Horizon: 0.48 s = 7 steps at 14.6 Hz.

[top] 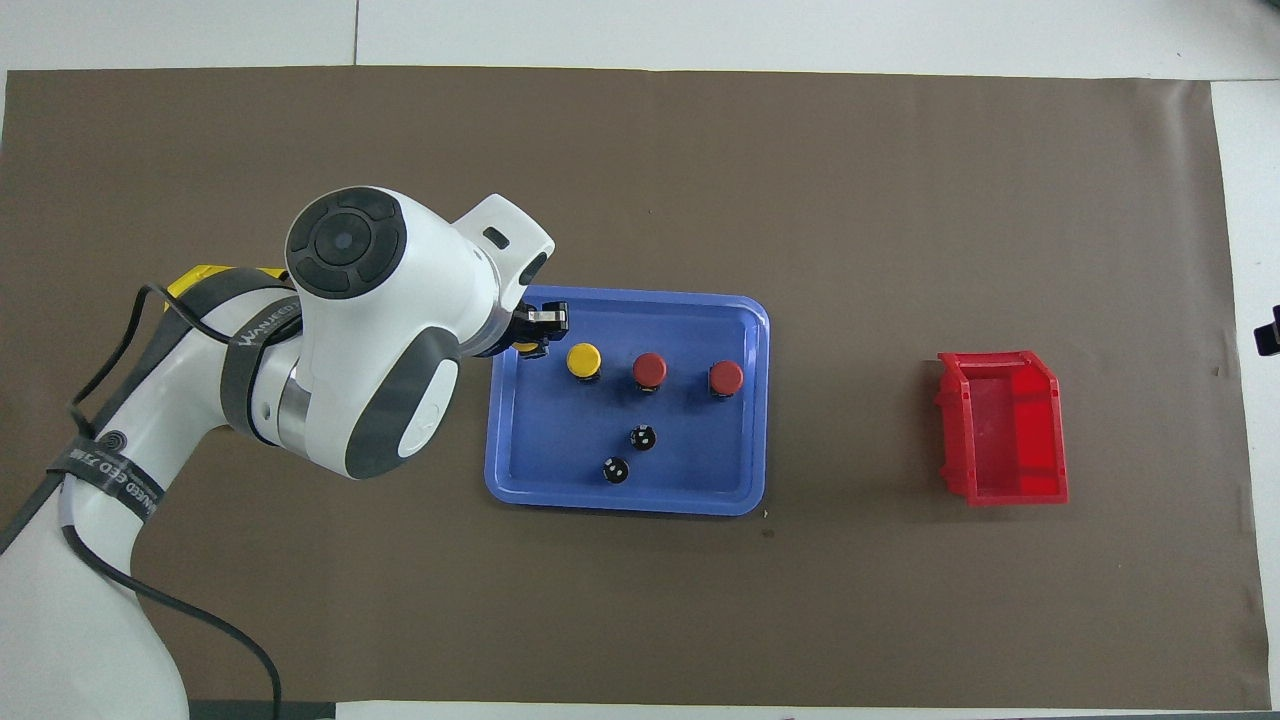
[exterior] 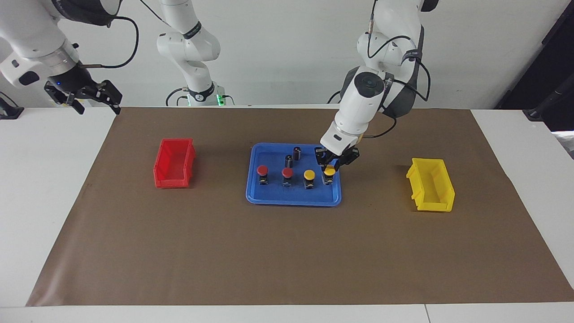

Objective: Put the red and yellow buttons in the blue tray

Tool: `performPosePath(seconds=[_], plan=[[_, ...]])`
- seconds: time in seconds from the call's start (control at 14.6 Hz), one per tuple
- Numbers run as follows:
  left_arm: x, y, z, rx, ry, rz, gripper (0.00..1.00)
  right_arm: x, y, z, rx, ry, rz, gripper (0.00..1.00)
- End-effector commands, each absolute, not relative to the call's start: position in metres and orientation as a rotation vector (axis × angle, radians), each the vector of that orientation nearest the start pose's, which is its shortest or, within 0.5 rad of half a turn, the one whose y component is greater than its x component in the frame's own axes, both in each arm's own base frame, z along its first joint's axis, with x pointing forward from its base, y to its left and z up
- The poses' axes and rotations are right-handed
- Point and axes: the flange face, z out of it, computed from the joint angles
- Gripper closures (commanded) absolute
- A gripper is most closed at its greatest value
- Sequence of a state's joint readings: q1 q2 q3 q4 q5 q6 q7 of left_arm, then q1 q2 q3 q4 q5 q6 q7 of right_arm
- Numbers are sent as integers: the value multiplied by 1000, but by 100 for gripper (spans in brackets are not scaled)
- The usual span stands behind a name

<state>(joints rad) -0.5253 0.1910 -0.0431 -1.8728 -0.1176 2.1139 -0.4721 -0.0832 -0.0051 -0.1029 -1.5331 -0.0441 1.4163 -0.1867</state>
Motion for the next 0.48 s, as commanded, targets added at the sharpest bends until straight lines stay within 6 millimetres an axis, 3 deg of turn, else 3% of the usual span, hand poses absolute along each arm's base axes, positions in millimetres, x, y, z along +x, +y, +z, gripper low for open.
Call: performPosePath(seconds=[0.0, 0.41], plan=[[503, -324, 394, -3270, 23, 11, 99, 520, -110, 632, -3149, 9, 197, 0], [498, -319, 379, -3273, 28, -11, 96, 520, -106, 631, -3148, 1, 204, 0]])
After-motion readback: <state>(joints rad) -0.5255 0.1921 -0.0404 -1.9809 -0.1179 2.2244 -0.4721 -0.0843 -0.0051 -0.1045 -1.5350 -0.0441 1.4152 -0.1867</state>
